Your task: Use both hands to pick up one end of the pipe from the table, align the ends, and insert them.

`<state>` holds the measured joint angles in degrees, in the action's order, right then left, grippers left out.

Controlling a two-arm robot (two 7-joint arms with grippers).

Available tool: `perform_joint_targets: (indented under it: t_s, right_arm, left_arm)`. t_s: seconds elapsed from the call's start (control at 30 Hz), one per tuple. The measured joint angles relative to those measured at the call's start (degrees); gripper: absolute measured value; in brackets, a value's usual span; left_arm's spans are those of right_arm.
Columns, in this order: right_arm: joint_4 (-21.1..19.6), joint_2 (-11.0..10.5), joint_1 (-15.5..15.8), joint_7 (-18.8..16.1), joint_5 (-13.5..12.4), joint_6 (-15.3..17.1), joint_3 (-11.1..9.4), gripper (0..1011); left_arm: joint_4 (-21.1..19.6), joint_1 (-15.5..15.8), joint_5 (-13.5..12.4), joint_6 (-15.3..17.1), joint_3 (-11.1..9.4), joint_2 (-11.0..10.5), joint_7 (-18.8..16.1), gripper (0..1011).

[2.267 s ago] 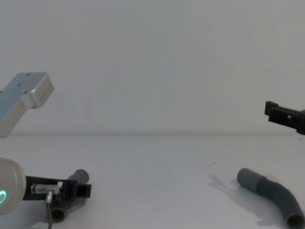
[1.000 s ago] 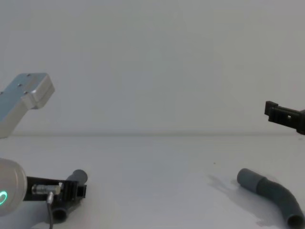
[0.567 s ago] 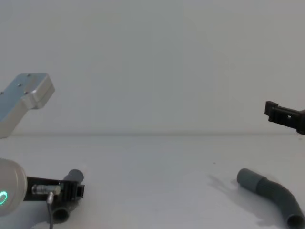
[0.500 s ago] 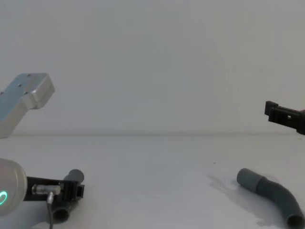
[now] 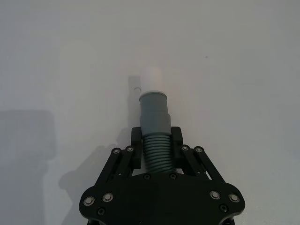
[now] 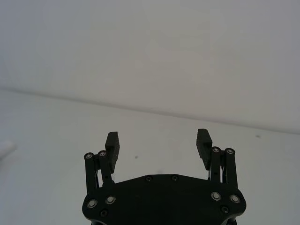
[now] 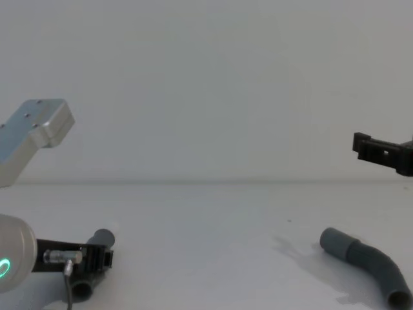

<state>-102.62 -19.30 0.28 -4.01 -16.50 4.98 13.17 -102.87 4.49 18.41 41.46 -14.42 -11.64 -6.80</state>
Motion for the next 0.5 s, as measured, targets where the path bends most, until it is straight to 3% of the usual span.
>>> perform_joint_targets:
  t_s: [0.23,0.5]
  right_arm:
    - [-2.1,-0.3,-0.5,-0.2,-0.4,5.1,0.2,1001]
    - [-5.6,-0.7,-1.0,-0.3,-1.6,14.9,0.3,1002]
  left_arm:
    - [0.0,0.0,0.0,0.0,0.0,0.0,0.0,331]
    - [0.0,0.0,0.0,0.0,0.0,0.0,0.0,331]
